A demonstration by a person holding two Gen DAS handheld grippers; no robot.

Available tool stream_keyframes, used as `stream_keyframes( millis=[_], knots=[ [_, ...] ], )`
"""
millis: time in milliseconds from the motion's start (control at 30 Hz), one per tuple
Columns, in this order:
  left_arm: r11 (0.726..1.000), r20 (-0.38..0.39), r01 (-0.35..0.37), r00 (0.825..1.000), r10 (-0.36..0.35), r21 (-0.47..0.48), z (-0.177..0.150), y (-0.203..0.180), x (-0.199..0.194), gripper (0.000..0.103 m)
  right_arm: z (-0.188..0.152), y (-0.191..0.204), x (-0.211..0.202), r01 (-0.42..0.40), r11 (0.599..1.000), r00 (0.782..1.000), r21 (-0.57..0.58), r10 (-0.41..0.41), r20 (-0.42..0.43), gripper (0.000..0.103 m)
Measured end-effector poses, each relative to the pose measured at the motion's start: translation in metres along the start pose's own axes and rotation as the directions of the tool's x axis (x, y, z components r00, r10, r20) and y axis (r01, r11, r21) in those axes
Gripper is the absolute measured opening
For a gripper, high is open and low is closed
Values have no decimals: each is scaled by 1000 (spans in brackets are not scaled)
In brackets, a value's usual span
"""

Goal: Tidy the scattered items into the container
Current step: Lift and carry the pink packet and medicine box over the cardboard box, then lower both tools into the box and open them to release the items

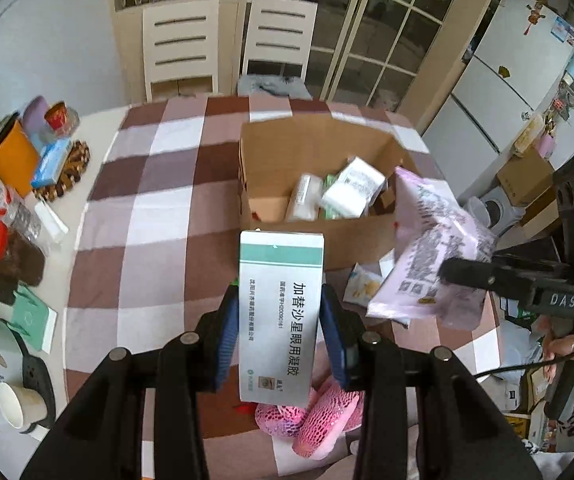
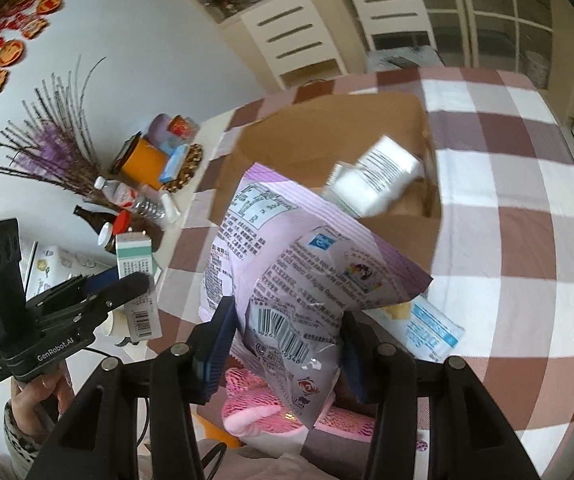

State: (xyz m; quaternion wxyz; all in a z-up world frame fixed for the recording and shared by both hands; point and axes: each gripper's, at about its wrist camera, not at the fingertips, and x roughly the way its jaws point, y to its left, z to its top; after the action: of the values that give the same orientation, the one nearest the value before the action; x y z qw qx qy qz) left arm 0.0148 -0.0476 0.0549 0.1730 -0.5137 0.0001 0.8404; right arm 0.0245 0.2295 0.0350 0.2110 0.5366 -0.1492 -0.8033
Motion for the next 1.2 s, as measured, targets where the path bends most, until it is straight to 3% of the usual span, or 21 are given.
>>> stream_keyframes(
  millis=[633, 1200],
  knots=[
    [998, 107, -2, 994, -5, 64, 45, -22, -35, 39, 29, 33, -27, -5, 998, 996, -68, 11, 91, 49],
    [996, 111, 43, 992, -51, 77, 89, -22, -16, 40, 61, 19, -38, 40, 999, 988, -32, -35, 150, 49]
  ],
)
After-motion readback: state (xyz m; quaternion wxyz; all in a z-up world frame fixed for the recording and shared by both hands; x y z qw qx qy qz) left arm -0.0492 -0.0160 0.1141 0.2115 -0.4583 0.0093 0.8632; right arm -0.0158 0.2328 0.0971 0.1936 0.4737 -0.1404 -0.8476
